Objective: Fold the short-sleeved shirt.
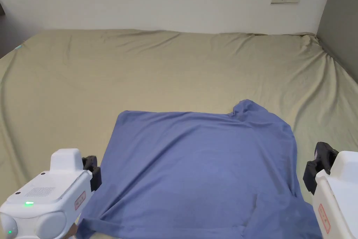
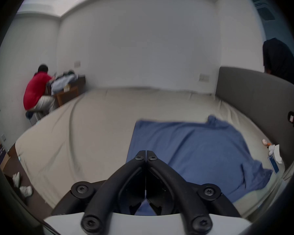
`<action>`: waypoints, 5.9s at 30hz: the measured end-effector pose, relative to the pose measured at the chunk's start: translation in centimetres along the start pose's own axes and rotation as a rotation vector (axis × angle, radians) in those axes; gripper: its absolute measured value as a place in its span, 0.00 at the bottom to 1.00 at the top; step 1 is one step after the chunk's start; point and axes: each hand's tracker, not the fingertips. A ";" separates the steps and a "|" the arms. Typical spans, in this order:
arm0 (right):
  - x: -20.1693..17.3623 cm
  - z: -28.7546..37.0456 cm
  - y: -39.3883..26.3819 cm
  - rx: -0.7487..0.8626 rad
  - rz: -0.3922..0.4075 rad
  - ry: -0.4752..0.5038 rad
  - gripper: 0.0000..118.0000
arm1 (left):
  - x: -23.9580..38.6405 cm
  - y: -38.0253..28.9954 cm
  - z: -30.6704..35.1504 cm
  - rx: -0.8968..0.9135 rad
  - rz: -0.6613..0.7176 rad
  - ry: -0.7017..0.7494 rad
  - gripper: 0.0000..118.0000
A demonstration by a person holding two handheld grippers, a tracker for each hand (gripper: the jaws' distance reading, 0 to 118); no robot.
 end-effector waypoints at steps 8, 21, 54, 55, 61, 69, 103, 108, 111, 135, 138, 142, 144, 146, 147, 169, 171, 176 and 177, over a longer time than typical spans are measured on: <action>0.7 -0.5 -2.2 -0.054 0.007 0.004 0.02 | -4.3 -5.9 -3.0 -0.309 0.039 -0.012 0.00; 2.1 0.3 -4.5 -0.160 0.003 -0.019 0.02 | -3.5 -10.2 -6.4 -0.368 0.015 -0.003 0.16; 2.9 -6.4 -7.6 -0.411 -0.049 0.090 0.08 | -2.5 -1.9 -5.6 -0.174 0.073 -0.050 0.05; 2.7 -7.3 -7.0 -0.402 -0.046 0.091 0.08 | -2.2 -1.1 -6.2 -0.163 0.070 -0.048 0.05; 1.7 -15.2 -6.0 -0.433 -0.010 0.068 0.08 | -0.9 2.3 -13.3 -0.164 0.023 -0.026 0.05; 0.3 -24.9 -9.7 -0.631 0.020 0.015 0.08 | 0.8 2.2 -23.8 -0.331 -0.026 -0.008 0.05; 1.0 -1.3 1.5 0.057 0.011 -0.025 0.02 | 6.7 4.0 1.4 0.400 -0.174 -0.016 0.00; 0.9 -1.6 1.0 0.043 0.011 -0.019 0.01 | 5.7 3.6 0.6 0.322 -0.139 -0.054 0.00; 0.9 -2.0 0.9 0.043 0.006 -0.021 0.01 | 4.8 3.8 -0.8 0.224 -0.107 -0.044 0.00; 0.4 -7.6 -3.2 -0.179 -0.008 0.000 0.02 | -2.5 -4.8 -17.0 -0.397 0.039 0.034 0.32; 0.9 -8.9 -4.3 -0.258 -0.014 -0.014 0.07 | -2.1 -4.2 -16.7 -0.376 0.061 0.002 0.08; 2.0 -12.1 -6.9 -0.448 -0.034 -0.029 0.71 | -2.0 -3.1 -15.5 -0.332 0.068 -0.005 0.07; 2.5 -13.9 -9.1 -0.549 -0.046 -0.047 0.96 | -2.2 -2.3 -14.6 -0.301 0.064 -0.005 0.07; 2.6 -15.2 -10.9 -0.608 -0.071 -0.062 0.92 | -2.3 -1.6 -14.0 -0.288 0.073 -0.017 0.07; 2.7 -16.0 -12.0 -0.661 -0.095 -0.055 0.92 | -2.5 -1.3 -13.8 -0.278 0.079 -0.025 0.07; 5.6 -6.6 -10.6 -0.626 -0.205 0.108 0.13 | -5.9 -4.1 -4.8 -0.276 0.159 -0.015 0.07; 5.8 -5.1 -11.9 -0.662 -0.206 0.119 0.13 | -6.4 -5.9 -3.9 -0.323 0.165 -0.012 0.07; 5.4 -4.4 -16.7 -0.807 -0.216 0.088 0.13 | -6.4 -9.9 -4.8 -0.421 0.156 0.025 0.07; 5.4 -4.6 -17.5 -0.821 -0.222 0.083 0.13 | -6.3 -10.7 -5.5 -0.453 0.132 0.035 0.07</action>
